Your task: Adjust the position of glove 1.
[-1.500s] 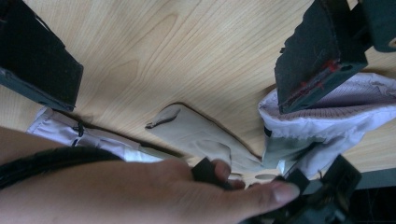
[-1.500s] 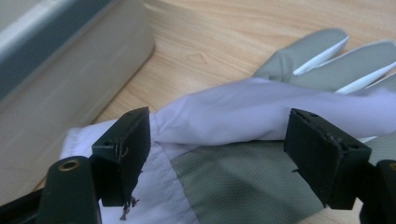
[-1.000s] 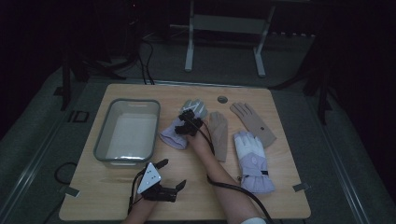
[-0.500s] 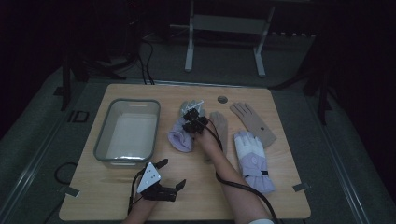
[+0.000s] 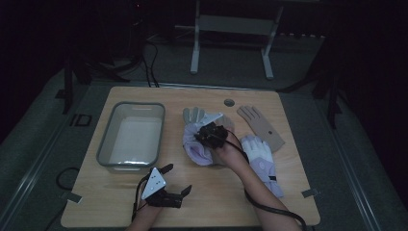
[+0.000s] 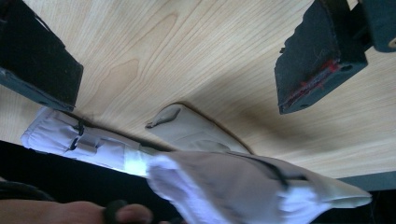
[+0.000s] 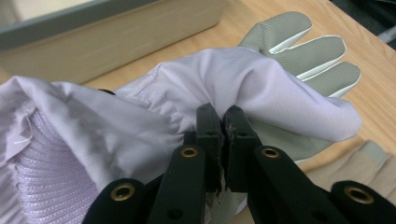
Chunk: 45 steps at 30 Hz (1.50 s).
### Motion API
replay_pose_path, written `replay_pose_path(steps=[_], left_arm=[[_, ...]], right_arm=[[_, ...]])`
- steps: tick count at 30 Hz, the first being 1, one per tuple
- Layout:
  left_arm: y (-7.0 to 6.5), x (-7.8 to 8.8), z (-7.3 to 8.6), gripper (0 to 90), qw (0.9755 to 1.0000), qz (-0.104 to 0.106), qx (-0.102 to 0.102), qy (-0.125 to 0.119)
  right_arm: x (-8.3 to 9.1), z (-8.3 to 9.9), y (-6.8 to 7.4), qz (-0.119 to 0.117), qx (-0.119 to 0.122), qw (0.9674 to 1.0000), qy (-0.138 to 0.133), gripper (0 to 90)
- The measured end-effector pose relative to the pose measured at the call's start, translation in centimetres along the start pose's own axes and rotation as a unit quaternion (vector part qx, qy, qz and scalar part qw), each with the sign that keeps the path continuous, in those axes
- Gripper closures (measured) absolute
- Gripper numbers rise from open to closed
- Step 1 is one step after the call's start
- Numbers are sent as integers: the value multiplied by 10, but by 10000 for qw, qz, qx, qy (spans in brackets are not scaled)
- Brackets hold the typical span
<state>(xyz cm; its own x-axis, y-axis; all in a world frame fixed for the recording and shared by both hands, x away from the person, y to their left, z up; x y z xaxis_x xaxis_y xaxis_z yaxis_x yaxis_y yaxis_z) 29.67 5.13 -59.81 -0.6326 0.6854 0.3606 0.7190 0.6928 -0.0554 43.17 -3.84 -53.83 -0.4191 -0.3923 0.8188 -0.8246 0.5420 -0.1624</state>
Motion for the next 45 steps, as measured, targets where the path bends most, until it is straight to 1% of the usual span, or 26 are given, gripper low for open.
replay_pose_path(steps=[2, 3, 4, 5, 6, 8, 10, 11, 12, 15, 17, 21, 24, 25, 26, 27, 29, 30, 31, 32, 33, 35, 37, 40, 43, 45], left_arm=[[0, 0, 0, 14, 10000, -18, -11, -10], [-1, 1, 0, 14, 10000, 3, 8, -47], [-1, 1, -1, 13, 10000, 8, -10, -49], [-1, 1, -1, 14, 10000, -10, -12, -69], [-1, 2, -1, 13, 9999, -16, -10, -104], [-3, 3, -2, 13, 9999, 39, -18, -134], [-3, 2, -1, 13, 9999, 16, -51, -85], [-4, 1, -1, 13, 9999, 40, -40, -92], [-4, 1, -1, 14, 9999, 45, -55, -83], [-3, 1, -1, 13, 9999, 64, -33, -82], [-3, 1, -1, 13, 9999, 61, -43, -80], [-3, 1, 0, 13, 10000, 60, -17, -66], [-2, 1, 0, 13, 9999, 83, 44, -53], [-2, 1, 0, 13, 9999, 83, 44, -53], [-2, 1, 0, 13, 9999, 85, 54, -52], [-2, 1, 0, 13, 9999, 85, 48, -53], [-2, 1, 0, 13, 9999, 78, 34, -53], [-2, 1, 0, 13, 9999, 81, 30, -57], [-2, 1, 0, 13, 9999, 81, 30, -57], [-2, 1, 0, 13, 9999, 86, 39, -48], [-2, 1, 0, 13, 9999, 90, 39, -50], [-2, 0, 0, 13, 10000, 83, 22, -48], [-3, 0, 0, 13, 10000, 79, 19, -48], [-2, 0, 0, 13, 10000, 79, 28, -47], [-2, 0, 0, 14, 10000, 81, 36, -45], [-2, 0, 0, 14, 10000, 77, 33, -45]], right_arm=[[5, 8, 4, 55, 101, 9999, -10, 866], [5, 12, 6, 41, 69, 10000, -21, 866], [5, 15, 9, 19, 99, 9999, -32, 866], [4, 19, 12, 53, 166, 9998, 34, 866], [1, 23, 14, 90, 157, 9998, 55, 866], [-5, 33, 20, -10, 170, 9998, 116, 866], [-12, 44, 22, 39, 142, 9996, 257, 866], [-14, 49, 24, -6, 66, 9997, 244, 866], [-16, 54, 26, -72, 27, 9995, 295, 865], [-23, 67, 31, -135, -62, 9992, 369, 863], [-27, 71, 33, -205, -149, 9990, 375, 860], [-31, 74, 35, -235, -185, 9990, 322, 833], [-31, 75, 35, -377, -256, 9986, 267, 756], [-31, 75, 35, -377, -256, 9986, 267, 756], [-29, 74, 34, -460, -337, 9981, 229, 732], [-26, 73, 34, -546, -395, 9976, 174, 699], [-21, 71, 34, -626, -422, 9971, 111, 671], [-18, 70, 34, -631, -428, 9971, 86, 650], [-18, 70, 34, -631, -428, 9971, 86, 650], [-15, 70, 33, -614, -429, 9972, 68, 637], [-5, 68, 32, -682, -469, 9966, -32, 590], [6, 66, 27, -623, -492, 9968, -115, 523], [17, 66, 21, -587, -542, 9966, -176, 496], [32, 69, 10, -425, -582, 9970, -276, 439], [47, 74, 0, -362, -619, 9968, -351, 380], [56, 79, -7, -302, -630, 9968, -395, 381]])
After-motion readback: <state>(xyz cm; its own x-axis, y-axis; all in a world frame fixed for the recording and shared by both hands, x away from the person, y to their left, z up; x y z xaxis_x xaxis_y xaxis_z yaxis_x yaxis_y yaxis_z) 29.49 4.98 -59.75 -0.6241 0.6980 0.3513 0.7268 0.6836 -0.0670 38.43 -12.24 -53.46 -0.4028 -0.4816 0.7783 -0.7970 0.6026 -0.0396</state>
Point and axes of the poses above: each handheld gripper's, and its own axes: x roughly backward along the jaws, z roughly out of its underside, y roughly to its left, the point moved 9 cm from there along -x, roughly forward along the jaws, and after that the axes turned 9 degrees about y, right-handed, at the moved point
